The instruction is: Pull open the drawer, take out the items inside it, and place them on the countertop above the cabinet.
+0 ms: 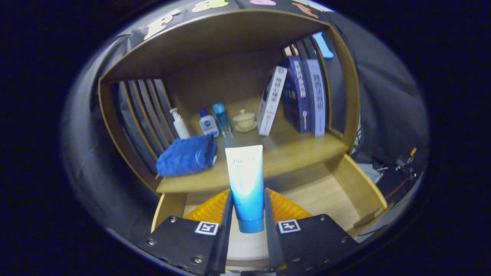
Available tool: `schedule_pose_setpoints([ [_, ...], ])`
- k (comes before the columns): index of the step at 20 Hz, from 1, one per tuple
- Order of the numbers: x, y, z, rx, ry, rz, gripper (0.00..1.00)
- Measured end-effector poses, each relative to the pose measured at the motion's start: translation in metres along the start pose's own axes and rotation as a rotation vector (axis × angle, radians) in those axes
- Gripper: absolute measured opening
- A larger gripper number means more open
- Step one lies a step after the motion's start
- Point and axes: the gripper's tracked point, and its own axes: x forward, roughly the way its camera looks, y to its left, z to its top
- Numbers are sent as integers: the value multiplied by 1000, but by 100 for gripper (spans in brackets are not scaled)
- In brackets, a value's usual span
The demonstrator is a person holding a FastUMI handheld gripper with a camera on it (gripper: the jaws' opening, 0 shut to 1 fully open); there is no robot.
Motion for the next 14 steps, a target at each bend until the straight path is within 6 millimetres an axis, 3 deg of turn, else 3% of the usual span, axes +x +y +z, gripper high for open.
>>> schedule_pose_setpoints([
  [3, 15, 9, 39, -52, -92, 9, 42],
  [5, 34, 19, 51, -81, -112, 26, 42],
  [8, 72, 19, 53, -118, -106, 20, 42],
  [14, 140, 14, 33, -136, -53, -2, 42],
])
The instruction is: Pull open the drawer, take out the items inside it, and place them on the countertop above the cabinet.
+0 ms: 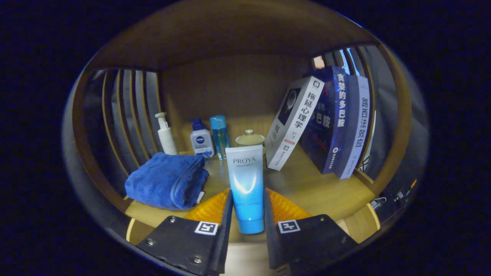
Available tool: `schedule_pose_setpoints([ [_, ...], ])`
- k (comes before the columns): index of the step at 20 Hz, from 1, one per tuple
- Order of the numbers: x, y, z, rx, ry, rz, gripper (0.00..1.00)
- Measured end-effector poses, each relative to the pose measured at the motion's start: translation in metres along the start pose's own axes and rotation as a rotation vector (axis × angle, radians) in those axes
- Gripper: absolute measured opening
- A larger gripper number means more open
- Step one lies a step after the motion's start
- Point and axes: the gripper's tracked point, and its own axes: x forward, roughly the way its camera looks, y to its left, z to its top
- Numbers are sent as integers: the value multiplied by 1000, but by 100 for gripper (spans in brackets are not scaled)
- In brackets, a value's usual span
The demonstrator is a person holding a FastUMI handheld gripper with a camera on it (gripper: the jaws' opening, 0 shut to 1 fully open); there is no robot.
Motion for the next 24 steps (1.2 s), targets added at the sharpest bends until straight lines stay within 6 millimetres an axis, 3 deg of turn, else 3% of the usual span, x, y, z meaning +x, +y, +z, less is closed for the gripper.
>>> schedule_pose_setpoints([
  [7, 34, 0, -14, 31, 7, -42, 42],
  [11, 41, -2, -23, 48, 21, -58, 44],
  [13, 37, -1, -16, 49, -10, -63, 45],
  [16, 20, -5, 2, 54, -58, -84, 71],
  [21, -28, -3, 23, 45, -107, -58, 82],
  [22, -39, -4, 28, 41, -128, -57, 96],
  [24, -65, -2, 36, 25, -166, -48, 100],
])
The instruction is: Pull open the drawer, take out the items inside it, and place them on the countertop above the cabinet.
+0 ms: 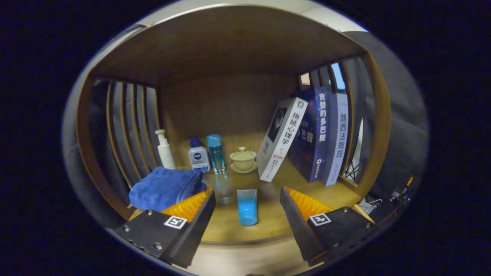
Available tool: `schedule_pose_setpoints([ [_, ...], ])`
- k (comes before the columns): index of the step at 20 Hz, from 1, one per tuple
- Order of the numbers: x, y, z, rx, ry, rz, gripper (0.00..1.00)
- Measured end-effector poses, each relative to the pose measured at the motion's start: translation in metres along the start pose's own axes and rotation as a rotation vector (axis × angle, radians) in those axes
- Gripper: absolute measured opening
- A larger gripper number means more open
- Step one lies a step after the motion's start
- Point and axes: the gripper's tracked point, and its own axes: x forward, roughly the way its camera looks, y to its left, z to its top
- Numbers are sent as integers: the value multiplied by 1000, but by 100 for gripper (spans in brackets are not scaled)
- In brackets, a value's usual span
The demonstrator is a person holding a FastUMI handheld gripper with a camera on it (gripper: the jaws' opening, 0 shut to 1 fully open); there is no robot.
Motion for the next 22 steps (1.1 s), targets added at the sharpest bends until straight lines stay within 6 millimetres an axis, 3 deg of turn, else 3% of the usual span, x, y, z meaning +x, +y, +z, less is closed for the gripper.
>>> schedule_pose_setpoints([
  [10, -149, -2, 34, -54, -142, 73, 100],
  [14, -205, -16, 40, -79, -201, 92, 100],
  [19, -256, -39, 3, -57, -195, 75, 100],
  [22, -271, -48, -38, -51, -196, 53, 100],
])
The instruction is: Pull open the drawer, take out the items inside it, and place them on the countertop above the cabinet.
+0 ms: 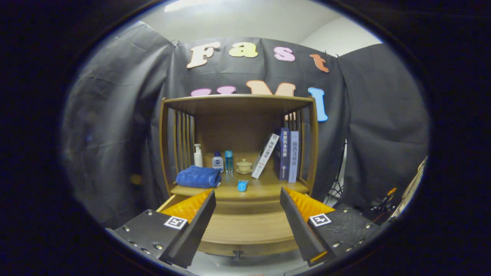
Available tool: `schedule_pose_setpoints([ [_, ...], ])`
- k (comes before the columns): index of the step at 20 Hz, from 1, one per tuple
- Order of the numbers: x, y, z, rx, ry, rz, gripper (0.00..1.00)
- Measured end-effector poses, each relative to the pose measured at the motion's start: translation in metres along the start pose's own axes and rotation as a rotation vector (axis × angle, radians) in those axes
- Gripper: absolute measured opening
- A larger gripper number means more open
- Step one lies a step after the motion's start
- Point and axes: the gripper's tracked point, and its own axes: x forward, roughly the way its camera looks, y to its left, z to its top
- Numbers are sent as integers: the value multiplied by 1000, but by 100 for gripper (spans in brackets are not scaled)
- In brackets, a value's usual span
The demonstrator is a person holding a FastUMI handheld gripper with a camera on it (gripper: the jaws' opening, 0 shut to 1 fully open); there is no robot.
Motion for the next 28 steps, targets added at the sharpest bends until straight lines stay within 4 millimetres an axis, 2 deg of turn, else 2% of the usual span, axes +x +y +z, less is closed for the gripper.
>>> schedule_pose_setpoints([
  [3, -7, 0, -41, 3, 30, 10, 100],
  [4, -9, 2, -49, 6, 40, 19, 100],
  [11, 1, 18, -125, 16, 123, 37, 100],
  [15, 10, 18, -156, 46, 166, 29, 100],
  [18, 20, 16, -172, 59, 196, 22, 100],
  [19, 23, 16, -162, 77, 152, 19, 100],
  [21, 17, 13, -163, 84, 140, 20, 99],
  [23, 21, 15, -167, 85, 140, 21, 100],
  [28, 38, 10, -164, 124, 146, 55, 100],
])
